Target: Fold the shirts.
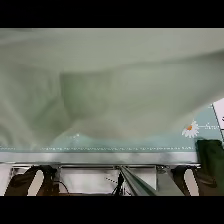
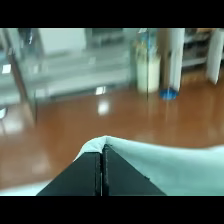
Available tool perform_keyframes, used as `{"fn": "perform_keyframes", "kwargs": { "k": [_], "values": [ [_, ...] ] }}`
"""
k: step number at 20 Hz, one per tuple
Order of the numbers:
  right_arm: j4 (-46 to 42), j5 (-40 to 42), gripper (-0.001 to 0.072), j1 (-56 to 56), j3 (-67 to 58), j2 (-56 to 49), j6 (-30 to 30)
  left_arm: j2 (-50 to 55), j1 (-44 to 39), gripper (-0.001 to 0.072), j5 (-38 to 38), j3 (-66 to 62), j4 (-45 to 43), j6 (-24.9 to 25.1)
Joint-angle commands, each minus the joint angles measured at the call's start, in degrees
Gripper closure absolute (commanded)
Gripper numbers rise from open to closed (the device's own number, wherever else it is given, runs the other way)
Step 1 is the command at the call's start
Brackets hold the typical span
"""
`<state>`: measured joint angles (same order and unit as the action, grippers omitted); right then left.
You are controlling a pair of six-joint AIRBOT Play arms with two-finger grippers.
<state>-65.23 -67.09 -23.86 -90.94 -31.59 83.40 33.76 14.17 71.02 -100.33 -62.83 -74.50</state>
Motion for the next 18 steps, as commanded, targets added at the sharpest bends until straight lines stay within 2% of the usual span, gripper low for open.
{"fn": "perform_keyframes", "kwargs": {
  "k": [1, 4, 6, 8, 10, 13, 15, 18],
  "values": [
    [-6.1, -13.7, 0.0696, 0.04, -0.17, -4.13, 2.36, 3.26, -1.11, 0.069, 9.7, 0.57, -4.55, -3.87],
    [-4.33, -28.06, 0.0696, 0.11, -0.11, -14.05, 2.34, 11.37, -5.05, 0.0691, 20.31, 3.82, -4.07, -6.38],
    [-2.86, -31.56, 0.0696, 1.05, -0.11, -22.16, 1.88, 17.18, -8.11, 0.0689, 20.31, 8.15, -4.04, -6.38],
    [-3.58, -30.16, 0.0696, 5.25, -0.11, -30.45, 1.86, 23.87, -10.67, 0.0689, 16.83, 11.74, -4.02, -5.66],
    [-5.73, -23.65, 0.0695, 11.5, -0.11, -38.45, 1.86, 31.23, -12.22, 0.0688, 11.47, 13.07, -4.04, -4.37],
    [-13.44, -8.26, 0.0695, 19.32, -0.13, -48.76, 3.5, 41.22, -12.31, 0.0688, 1.57, 13.05, -4.81, -0.66],
    [-13.75, 1.42, 0.0695, 21.86, -0.11, -53.09, 4.37, 45.94, -12.31, 0.0688, -5.4, 13.05, -4.92, -0.52],
    [-13.79, 12.52, 0.0695, 23.87, -0.11, -57.18, 10.71, 51.49, -12.39, 0.0688, -13.68, 13.07, -4.9, -0.57]
  ]
}}
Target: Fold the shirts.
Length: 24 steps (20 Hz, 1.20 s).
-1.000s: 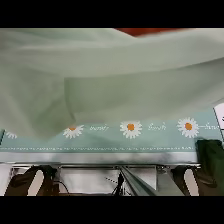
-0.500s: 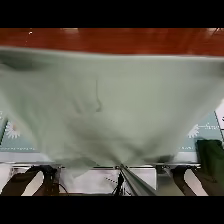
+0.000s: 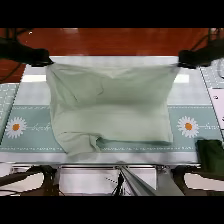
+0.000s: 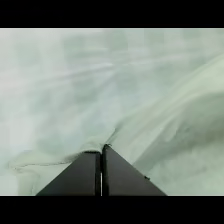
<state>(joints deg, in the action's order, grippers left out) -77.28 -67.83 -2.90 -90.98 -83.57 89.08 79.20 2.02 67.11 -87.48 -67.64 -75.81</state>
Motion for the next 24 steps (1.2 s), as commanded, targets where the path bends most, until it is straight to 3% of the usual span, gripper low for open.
{"fn": "perform_keyframes", "kwargs": {
  "k": [1, 3, 5, 10, 14, 16, 24],
  "values": [
    [-1.79, 15.69, 0.0695, 2.89, -0.07, -6.43, 8.28, 7.76, -0.22, 0.0688, -11.63, 0.2, -0.11, 0.79],
    [-2.01, 17.07, 0.0695, 2.21, -0.07, -8.63, 12.15, 10.67, -0.22, 0.0687, -13.73, 0.22, -0.13, 1.9],
    [-3.02, 14.73, 0.0695, 2.12, -0.07, -10.6, 12.15, 13.29, -0.24, 0.0687, -13.62, 0.22, -0.15, 3.34],
    [-3.39, 4.76, 0.0696, 2.12, -0.09, -13.68, 6.62, 16.28, 0.11, 0.0687, -6.78, 0.15, -0.61, 3.34],
    [-3.06, -10.78, 0.0695, 1.86, -0.09, -11.32, 0.37, 15.78, 2.38, 0.0687, 16.2, -3.54, -0.55, 2.03],
    [-2.71, -17.64, 0.0695, 1.88, -0.09, -11.23, -0.37, 16.02, 3.19, 0.0687, 22.84, -3.26, -0.55, 2.05],
    [-3.85, -20.04, 0.0695, 1.88, -0.07, -11.26, 0.42, 17.27, 5.86, 0.0687, 24.04, -2.8, -1.33, 2.01]
  ]
}}
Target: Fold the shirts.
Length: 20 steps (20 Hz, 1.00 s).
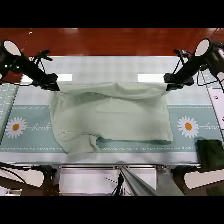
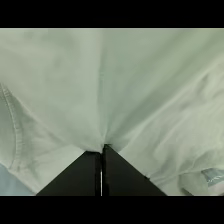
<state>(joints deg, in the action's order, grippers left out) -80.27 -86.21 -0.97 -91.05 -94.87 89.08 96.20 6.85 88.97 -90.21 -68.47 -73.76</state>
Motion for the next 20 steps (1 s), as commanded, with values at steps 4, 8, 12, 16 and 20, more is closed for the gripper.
{"fn": "perform_keyframes", "kwargs": {
  "k": [4, 8, 12, 16, 20],
  "values": [
    [-2.05, -1.09, 0.0695, -0.04, 0.0, 0.04, 1.55, 0.33, 2.69, 0.0687, 2.19, -0.07, -1.7, -1.07],
    [-2.19, -0.13, 0.0693, 0.09, 0.0, 0.04, 2.38, 0.59, 2.95, 0.0687, 2.19, -0.07, -1.88, -1.09],
    [-2.45, -0.7, 0.0324, 0.07, -0.02, 0.11, 0.39, 0.52, 2.91, 0.0378, 4.79, -0.11, -1.64, -1.57],
    [-15.37, -12.63, 0.0324, -0.28, 1.49, 2.36, -3.45, -2.14, 6.21, 0.037, 10.69, 1.53, -1.86, -4.59],
    [-11.28, -4.04, 0.0173, -5.79, 19.19, 15.74, -4.48, -16.46, 13.79, 0.0096, 6.16, 21.88, -1.88, -3.89]
  ]
}}
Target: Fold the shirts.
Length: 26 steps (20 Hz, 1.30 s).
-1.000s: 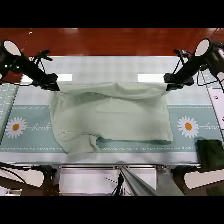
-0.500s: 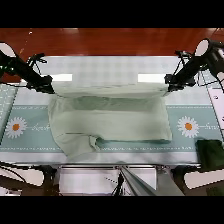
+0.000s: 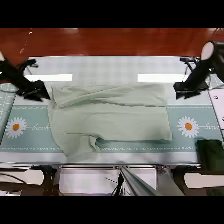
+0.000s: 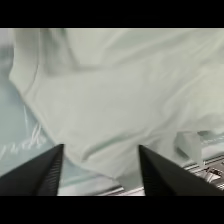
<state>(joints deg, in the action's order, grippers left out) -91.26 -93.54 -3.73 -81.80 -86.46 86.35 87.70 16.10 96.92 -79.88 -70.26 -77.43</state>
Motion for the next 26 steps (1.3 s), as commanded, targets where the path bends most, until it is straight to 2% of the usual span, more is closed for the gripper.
{"fn": "perform_keyframes", "kwargs": {
  "k": [1, 5, 6, 9, 15, 19, 20, 21, 22, 24, 26],
  "values": [
    [0.61, 5.4, 0.0131, -4.85, 15.28, 10.4, -2.71, -12.24, 7.21, 0.0094, -3.45, 19.21, -0.07, -0.22],
    [9.38, 16.52, 0.0132, -11.76, 30.21, 20.02, -6.1, -24.26, 15.34, 0.0095, -8.9, 41.55, 2.93, 2.71],
    [14.43, 19.04, 0.0168, -13.25, 31.95, 22.01, -6.47, -25.64, 15.76, 0.0094, -9.84, 44.63, 2.99, 3.23],
    [27.21, 21.14, 0.0171, -15.96, 33.79, 24.85, -11.63, -25.88, 14.12, 0.0094, -13.57, 50.29, 3.56, 4.5],
    [28.17, 21.35, 0.0171, -15.87, 33.79, 24.96, -12.09, -25.31, 4.63, 0.0095, -20.11, 52.37, 8.76, 4.72],
    [28.17, 21.14, 0.0171, -15.87, 33.79, 24.96, -12.09, -22.43, -2.38, 0.0121, -26.56, 54.88, 8.81, -1.03],
    [28.17, 21.07, 0.0171, -15.87, 33.79, 24.96, -12.09, -21.57, -3.61, 0.0293, -28.24, 54.99, 8.81, -1.95],
    [28.17, 20.96, 0.0171, -15.87, 33.79, 24.96, -12.07, -20.92, -4.46, 0.0609, -29.64, 54.95, 9.33, -1.92],
    [27.82, 20.94, 0.0171, -15.87, 33.79, 24.96, -12.15, -20.85, -4.74, 0.0687, -30.62, 54.93, 9.99, -1.92],
    [21.68, 21.4, 0.017, -15.93, 33.88, 24.96, -13.2, -20.96, -4.7, 0.0687, -30.88, 54.6, 10.36, -1.68],
    [12.9, 21.35, 0.017, -17.66, 35.69, 24.96, -8.85, -21.05, -4.7, 0.0687, -30.03, 54.4, 10.38, -0.72]
  ]
}}
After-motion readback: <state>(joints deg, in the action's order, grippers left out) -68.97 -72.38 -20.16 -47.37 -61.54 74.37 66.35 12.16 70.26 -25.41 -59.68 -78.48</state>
